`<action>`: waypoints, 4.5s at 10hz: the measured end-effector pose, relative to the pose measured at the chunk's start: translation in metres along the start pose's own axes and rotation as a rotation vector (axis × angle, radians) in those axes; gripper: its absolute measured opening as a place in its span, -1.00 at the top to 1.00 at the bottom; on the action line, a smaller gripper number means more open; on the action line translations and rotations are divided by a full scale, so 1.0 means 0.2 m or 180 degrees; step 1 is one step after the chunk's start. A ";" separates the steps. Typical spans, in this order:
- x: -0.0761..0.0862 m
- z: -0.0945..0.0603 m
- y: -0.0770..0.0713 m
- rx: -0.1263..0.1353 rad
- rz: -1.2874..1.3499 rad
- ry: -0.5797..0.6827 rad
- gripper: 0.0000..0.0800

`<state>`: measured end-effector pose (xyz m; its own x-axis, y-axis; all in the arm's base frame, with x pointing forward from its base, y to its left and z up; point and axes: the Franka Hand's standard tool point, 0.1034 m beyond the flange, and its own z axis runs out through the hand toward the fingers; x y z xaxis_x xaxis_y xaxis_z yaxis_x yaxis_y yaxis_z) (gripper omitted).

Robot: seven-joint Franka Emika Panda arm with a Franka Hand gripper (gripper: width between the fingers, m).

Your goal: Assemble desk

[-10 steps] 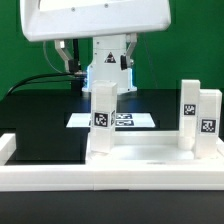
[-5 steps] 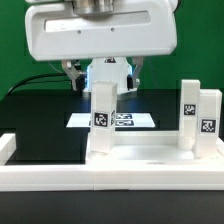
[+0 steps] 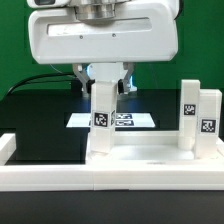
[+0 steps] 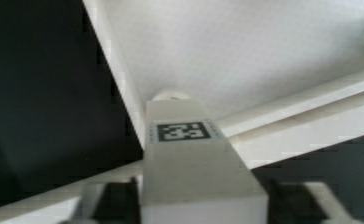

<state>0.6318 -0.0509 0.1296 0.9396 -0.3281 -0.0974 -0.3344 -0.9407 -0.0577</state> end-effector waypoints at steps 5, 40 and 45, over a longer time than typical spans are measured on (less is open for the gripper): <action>0.01 0.00 -0.01 0.0014 0.1301 0.0098 0.27; 0.01 0.11 0.01 0.0150 0.1579 0.0201 0.28; 0.01 0.11 -0.03 0.0393 0.3783 0.0297 0.28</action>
Offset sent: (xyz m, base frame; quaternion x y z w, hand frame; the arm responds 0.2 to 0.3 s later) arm 0.0000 0.0000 0.0000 0.0000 0.0000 0.1938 0.9810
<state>0.6338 -0.0435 0.1076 0.0382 -0.9959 -0.0823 -0.9966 -0.0319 -0.0759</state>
